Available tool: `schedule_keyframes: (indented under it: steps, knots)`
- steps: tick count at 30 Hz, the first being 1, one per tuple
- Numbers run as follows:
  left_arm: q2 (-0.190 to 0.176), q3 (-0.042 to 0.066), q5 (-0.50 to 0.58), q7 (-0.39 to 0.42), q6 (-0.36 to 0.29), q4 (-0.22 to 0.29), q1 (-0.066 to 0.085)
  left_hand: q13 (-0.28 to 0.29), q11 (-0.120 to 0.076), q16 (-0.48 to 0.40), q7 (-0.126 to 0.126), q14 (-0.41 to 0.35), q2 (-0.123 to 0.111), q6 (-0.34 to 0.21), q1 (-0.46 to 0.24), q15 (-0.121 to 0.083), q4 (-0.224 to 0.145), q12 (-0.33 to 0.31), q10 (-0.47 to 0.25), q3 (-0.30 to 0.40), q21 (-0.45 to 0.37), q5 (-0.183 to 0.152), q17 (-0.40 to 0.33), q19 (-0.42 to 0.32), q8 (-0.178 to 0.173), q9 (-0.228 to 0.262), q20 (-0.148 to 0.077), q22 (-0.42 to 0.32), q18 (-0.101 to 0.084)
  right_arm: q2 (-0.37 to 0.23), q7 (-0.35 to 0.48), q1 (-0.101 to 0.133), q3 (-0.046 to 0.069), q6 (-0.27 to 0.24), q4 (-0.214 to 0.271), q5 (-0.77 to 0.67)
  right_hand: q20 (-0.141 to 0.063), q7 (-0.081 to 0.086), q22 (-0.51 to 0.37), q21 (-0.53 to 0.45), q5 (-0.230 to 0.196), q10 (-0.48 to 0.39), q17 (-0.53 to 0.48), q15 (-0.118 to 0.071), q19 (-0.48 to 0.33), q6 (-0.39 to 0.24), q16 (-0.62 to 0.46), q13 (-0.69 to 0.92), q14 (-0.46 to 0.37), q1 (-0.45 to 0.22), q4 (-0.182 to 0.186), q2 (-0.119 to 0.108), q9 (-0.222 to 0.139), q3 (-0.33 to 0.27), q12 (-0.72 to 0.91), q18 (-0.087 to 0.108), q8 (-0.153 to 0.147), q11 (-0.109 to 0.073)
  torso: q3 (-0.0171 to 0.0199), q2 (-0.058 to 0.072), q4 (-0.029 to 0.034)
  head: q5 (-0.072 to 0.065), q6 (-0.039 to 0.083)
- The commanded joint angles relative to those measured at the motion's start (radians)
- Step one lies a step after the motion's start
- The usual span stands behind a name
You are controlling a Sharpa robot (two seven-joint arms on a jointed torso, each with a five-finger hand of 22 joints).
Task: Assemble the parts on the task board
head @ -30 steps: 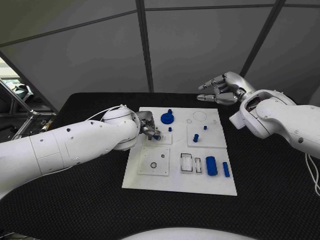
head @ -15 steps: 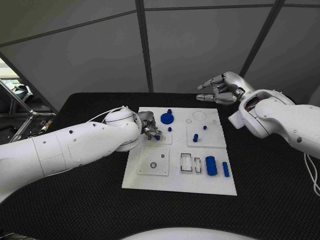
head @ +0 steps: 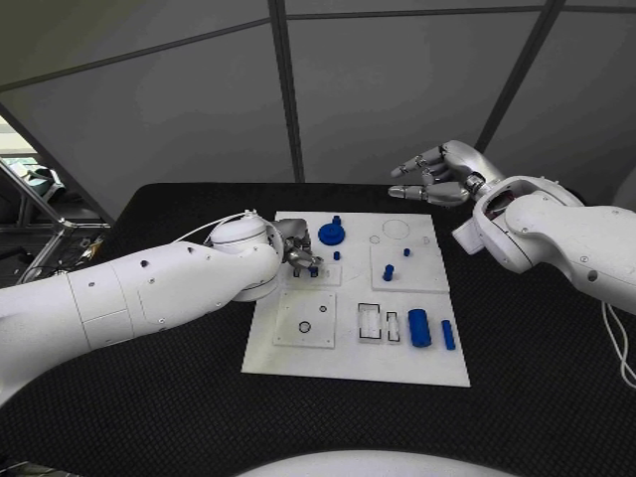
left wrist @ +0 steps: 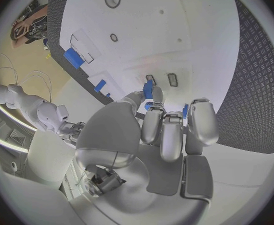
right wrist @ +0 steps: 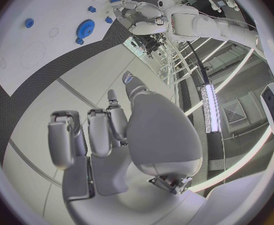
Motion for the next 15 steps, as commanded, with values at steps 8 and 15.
schedule_keyframes:
  steps: [8, 15]
  knots:
    - [0.006, 0.001, -0.018, -0.004, 0.009, -0.006, -0.008, 0.131, 0.0, 0.004, -0.004, 0.098, 0.008, 0.004, -0.004, -0.005, -0.184, 0.005, 0.005, 0.188, 0.008, 0.005, 0.252, 0.007, 0.002, 0.004, -0.001, 0.002, -0.001, 0.001, 0.01, 0.002, 0.001, 0.005, -0.001, 0.002, -0.005, 0.002, 0.2, -0.003, -0.001, -0.003, 0.001, -0.007, 0.065, 0.006, -0.005, 0.0, 0.042, -0.006, -0.006, 0.0, 0.001, 0.001, -0.004, 0.01, -0.006, -0.003, -0.0001, 0.0, 0.0005, 0.001, -0.005]
    - [0.002, 0.001, -0.018, -0.008, 0.019, -0.005, -0.011, 0.131, 0.0, 0.004, -0.004, 0.098, 0.008, 0.004, -0.004, -0.005, -0.184, 0.005, 0.005, 0.188, 0.008, 0.005, 0.252, 0.007, 0.002, 0.004, -0.001, 0.002, -0.001, 0.002, 0.009, 0.002, 0.001, 0.012, -0.003, 0.002, -0.005, 0.002, 0.2, -0.003, -0.001, -0.003, 0.001, -0.007, 0.065, 0.006, -0.005, 0.0, 0.042, -0.006, -0.006, 0.0, 0.001, 0.001, -0.004, 0.01, -0.006, -0.003, 0.0, 0.0, 0.0006, 0.001, -0.009]
